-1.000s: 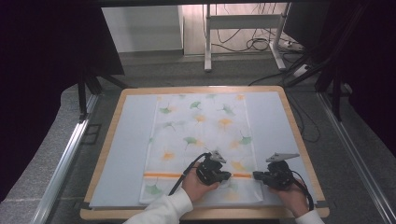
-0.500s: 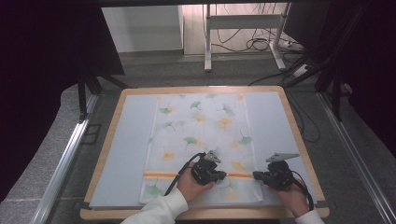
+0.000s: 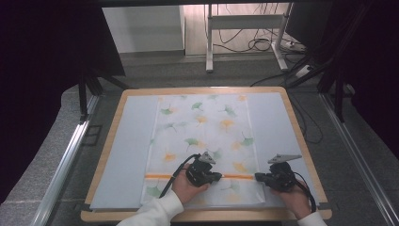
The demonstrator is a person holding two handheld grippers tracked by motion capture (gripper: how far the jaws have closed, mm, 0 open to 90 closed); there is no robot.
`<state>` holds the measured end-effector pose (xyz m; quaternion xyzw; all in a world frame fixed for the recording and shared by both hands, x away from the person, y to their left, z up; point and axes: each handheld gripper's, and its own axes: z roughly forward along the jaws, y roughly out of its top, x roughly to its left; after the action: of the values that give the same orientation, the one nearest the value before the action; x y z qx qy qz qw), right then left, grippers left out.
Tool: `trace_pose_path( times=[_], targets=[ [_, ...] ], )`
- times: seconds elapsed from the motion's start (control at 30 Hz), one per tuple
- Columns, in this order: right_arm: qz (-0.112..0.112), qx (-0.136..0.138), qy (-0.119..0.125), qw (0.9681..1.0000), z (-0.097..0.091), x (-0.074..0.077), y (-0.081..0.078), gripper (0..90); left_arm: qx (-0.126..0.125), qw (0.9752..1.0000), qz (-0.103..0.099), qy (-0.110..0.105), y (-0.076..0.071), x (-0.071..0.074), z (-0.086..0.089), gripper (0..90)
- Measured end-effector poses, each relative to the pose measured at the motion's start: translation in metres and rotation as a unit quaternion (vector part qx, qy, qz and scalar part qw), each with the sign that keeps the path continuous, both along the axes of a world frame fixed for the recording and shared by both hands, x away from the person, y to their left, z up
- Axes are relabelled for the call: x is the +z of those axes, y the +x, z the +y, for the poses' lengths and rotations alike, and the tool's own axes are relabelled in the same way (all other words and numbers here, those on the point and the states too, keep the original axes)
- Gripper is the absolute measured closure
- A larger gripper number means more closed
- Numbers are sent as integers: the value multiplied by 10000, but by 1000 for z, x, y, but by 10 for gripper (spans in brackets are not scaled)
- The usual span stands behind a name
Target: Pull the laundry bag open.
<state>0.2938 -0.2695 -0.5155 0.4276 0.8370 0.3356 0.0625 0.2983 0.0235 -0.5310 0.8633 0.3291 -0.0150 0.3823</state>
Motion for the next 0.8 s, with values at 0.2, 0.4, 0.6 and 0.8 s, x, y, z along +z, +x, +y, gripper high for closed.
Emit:
trace_pose_path(
  times=[0.2,0.4,0.6,0.8],
  targets=[
    [8,14,3,10000,0,0,0,899,4,10000,45,-1,0,0,9,900],
    [20,18,8,10000,0,0,1,899,61,10000,27,28,-1,0,20,900],
    [29,8,21,10000,0,0,1,899,132,9999,13,55,-5,0,32,900],
    [9,29,28,10000,-1,0,1,899,136,9998,-25,107,-9,-1,44,900]
  ],
)
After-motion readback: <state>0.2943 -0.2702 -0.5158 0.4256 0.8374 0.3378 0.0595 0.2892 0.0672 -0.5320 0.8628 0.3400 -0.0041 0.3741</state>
